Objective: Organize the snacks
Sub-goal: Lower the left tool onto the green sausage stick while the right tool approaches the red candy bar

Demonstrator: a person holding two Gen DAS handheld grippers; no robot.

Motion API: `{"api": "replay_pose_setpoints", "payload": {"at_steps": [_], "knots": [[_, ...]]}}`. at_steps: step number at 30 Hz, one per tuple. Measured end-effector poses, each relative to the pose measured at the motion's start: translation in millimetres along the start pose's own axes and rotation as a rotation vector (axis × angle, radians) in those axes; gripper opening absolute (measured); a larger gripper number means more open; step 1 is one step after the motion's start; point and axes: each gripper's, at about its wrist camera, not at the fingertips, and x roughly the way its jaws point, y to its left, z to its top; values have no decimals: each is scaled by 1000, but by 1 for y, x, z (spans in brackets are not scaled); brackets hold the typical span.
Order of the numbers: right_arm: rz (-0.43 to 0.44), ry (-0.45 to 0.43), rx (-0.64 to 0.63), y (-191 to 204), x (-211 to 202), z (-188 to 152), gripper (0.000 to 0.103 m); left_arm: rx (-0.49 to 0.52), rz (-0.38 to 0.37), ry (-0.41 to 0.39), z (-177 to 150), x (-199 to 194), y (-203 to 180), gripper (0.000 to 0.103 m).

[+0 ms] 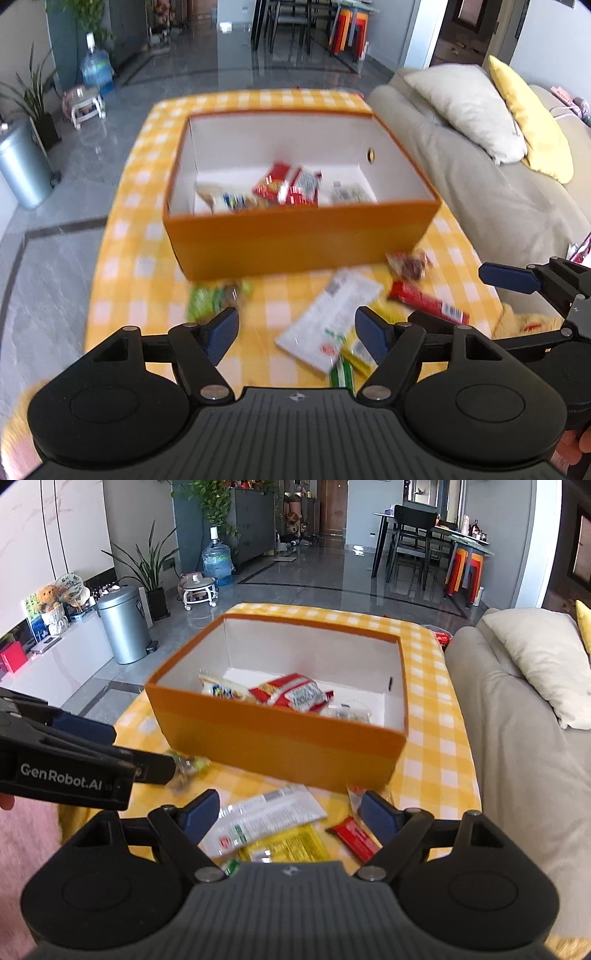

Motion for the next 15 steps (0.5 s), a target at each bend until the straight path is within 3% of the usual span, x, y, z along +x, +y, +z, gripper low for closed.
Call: {"api": "replay_pose_setpoints", "payload": {"at_steps": [10,15], "knots": [[-40,42,-48,-2,21,-50,74,2,-41,91,-33,31,-15,81],[-24,95,-15,-15,39,-59,69,-30,-72,142,-39,51,-18,74]]}}
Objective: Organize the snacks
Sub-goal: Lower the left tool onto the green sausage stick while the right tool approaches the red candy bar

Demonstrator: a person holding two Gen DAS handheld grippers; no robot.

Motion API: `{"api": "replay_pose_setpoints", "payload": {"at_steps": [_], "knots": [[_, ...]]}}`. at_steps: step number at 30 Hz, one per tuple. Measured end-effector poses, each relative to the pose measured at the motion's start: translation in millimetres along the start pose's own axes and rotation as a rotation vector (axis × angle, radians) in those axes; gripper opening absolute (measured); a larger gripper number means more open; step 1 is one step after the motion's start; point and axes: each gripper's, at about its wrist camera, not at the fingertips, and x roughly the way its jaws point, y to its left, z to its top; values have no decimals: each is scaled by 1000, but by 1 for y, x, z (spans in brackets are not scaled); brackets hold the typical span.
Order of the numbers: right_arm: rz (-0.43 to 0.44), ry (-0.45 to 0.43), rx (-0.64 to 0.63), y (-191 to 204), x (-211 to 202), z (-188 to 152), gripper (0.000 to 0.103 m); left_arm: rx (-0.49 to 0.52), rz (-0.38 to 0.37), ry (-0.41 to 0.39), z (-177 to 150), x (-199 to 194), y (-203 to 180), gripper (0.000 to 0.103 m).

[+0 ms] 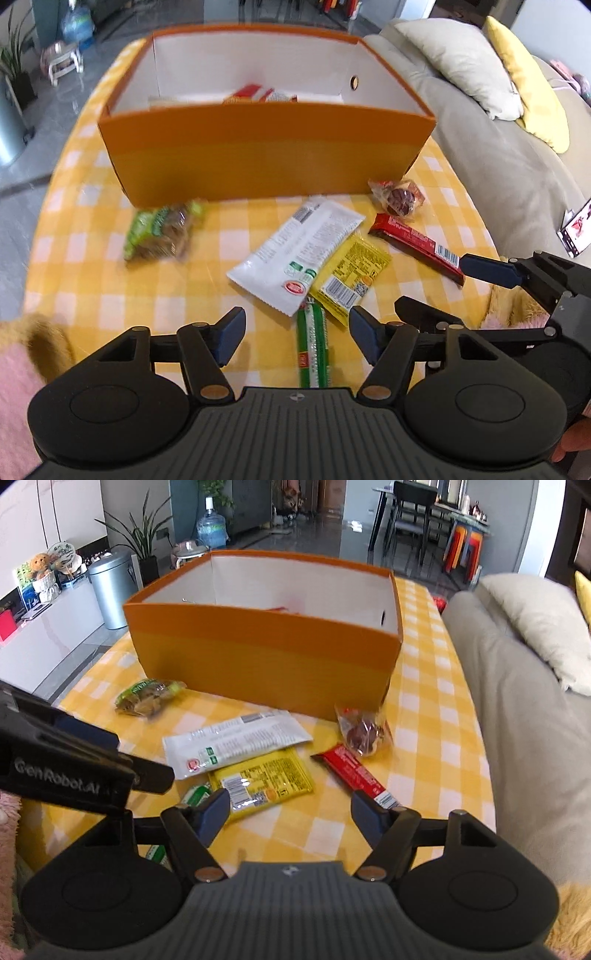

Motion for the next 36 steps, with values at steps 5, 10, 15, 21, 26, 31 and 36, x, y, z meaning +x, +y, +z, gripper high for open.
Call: {"api": "replay_pose_setpoints", "payload": {"at_steps": [5,10,15,21,26,31,36], "knots": [[-3,46,-4,-6,15,-1,65,-21,-17,36,1,17,1,66],[16,83,43,-22,25,0,63,-10,-6,86,-1,30,0,60],[-18,92,-64,-35,36,6,63,22,-6,130,-4,42,-11,59],[-24,99,-147,-52,56,5,63,20,32,169,-6,54,-16,59],[3,105,-88,-65,71,5,69,22,51,175,-4,58,-17,59],[16,102,-72,-69,84,6,69,41,65,180,-4,59,-20,51],[43,106,-62,-67,83,7,54,52,76,184,-4,59,-20,43]]}}
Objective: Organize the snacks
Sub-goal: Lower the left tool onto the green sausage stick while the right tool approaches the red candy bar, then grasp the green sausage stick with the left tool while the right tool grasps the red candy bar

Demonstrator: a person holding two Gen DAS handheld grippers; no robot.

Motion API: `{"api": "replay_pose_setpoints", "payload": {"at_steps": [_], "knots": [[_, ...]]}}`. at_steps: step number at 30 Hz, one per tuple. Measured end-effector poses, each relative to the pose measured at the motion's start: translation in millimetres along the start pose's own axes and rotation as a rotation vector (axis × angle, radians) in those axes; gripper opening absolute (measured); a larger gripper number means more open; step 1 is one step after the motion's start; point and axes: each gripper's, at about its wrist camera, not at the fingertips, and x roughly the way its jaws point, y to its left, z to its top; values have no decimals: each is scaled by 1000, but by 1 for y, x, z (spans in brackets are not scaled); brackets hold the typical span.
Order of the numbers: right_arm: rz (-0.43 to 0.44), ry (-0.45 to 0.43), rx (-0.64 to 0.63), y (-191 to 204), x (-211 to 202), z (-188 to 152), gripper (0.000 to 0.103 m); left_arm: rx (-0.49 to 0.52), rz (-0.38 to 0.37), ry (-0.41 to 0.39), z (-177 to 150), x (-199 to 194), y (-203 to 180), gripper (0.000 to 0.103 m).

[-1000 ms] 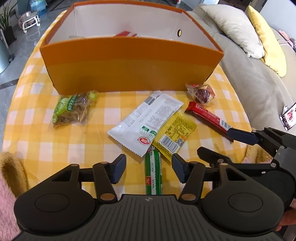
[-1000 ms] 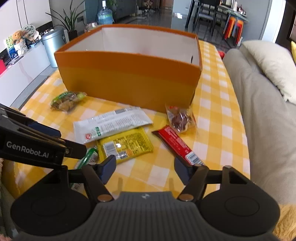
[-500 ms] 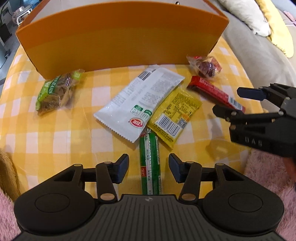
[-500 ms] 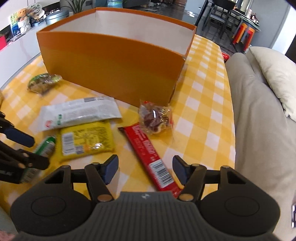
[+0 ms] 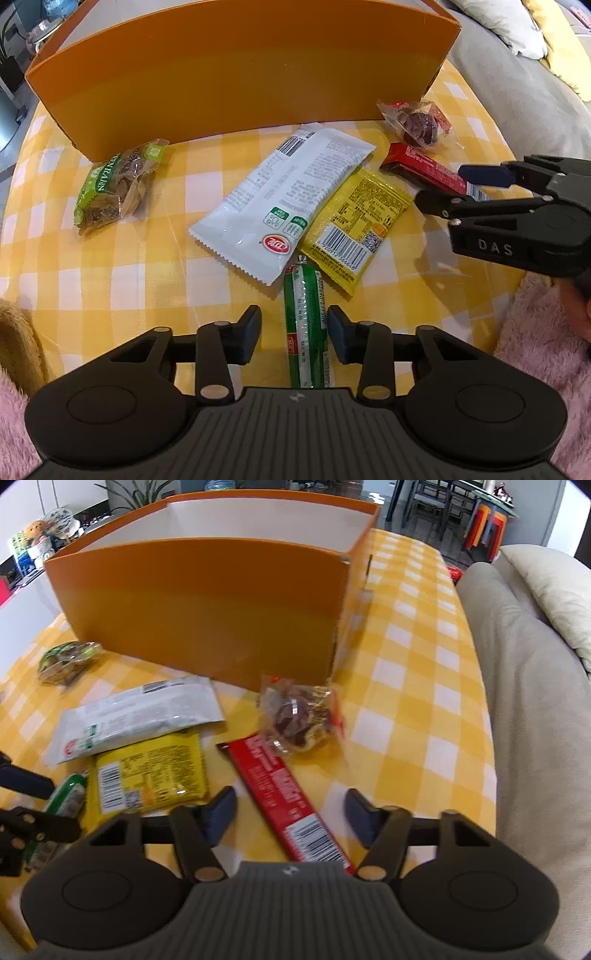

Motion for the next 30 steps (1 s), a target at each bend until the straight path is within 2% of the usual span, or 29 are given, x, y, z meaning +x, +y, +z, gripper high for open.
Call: {"api": "replay_pose_setpoints", "payload": {"at_steps": [3,9,14,19,20,22,24,30], "knots": [[9,38,1,8,-4,-1,48,-8,-1,1,0,-1,3,42],[28,115,-1,34,-13,-7,47,-7,9,-2,0,0,3,42],[-4,89,41,38,-11,-4,47,-5,11,-9,-2,0,3,41],[-20,61,70,37,-8,-1,46,7,18,-17,-4,-2,3,30],[-23,57,74,37,-8,-1,43,13,23,-19,-4,-2,2,26],[-35,51,80,37,-8,-1,34,18,26,-20,-3,-2,1,25],[-52,47,74,39,-9,-1,21,15,23,-21,-3,-2,2,25],[-36,60,86,44,-12,-3,21,2,8,-27,-4,-4,5,24]]}}
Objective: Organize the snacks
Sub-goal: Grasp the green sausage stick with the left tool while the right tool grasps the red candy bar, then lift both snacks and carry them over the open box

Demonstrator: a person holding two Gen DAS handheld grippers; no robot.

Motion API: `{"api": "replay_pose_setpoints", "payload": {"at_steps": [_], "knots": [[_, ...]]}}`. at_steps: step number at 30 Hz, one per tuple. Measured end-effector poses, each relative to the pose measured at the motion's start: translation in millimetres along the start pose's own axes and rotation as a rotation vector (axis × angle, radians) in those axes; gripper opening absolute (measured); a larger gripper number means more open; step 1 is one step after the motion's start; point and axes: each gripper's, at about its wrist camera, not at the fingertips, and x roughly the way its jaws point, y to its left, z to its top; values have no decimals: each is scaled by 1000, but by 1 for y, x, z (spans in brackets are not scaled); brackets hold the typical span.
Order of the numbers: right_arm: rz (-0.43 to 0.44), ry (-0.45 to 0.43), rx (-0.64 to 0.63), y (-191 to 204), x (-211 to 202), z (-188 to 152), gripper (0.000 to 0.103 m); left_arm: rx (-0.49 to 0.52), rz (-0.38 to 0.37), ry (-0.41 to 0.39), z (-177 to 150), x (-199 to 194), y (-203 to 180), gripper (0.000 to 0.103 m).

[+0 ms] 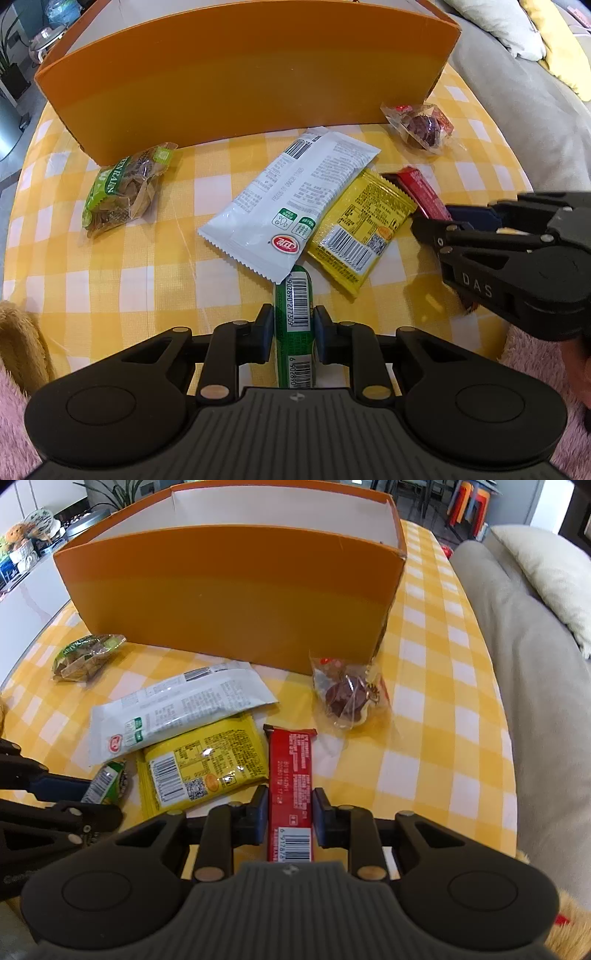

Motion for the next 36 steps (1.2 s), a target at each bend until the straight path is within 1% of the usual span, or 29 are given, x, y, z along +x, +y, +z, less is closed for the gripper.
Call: {"api": "replay_pose_setpoints", "payload": {"at_steps": [4,8,13,18,23,28,33,36], "knots": [[40,26,77,-3,-6,-3,21,-10,-16,-7,-1,-4,3,24],[52,50,146,-5,-9,-6,21,-14,-38,-24,-2,-12,3,24],[46,55,192,-4,-17,-11,21,-23,-66,-47,-4,-23,2,24],[32,41,235,-4,-27,-15,21,-68,-81,-95,-6,-36,6,24],[31,-3,261,-3,-45,-15,21,-105,-97,-151,-2,-49,12,24],[44,-61,302,-2,-67,-9,21,-135,-101,-216,8,-64,21,24],[56,-136,306,4,-92,5,21,-150,-106,-288,22,-85,29,24],[53,-187,310,8,-106,18,21,-173,-103,-327,36,-95,34,24]]}}
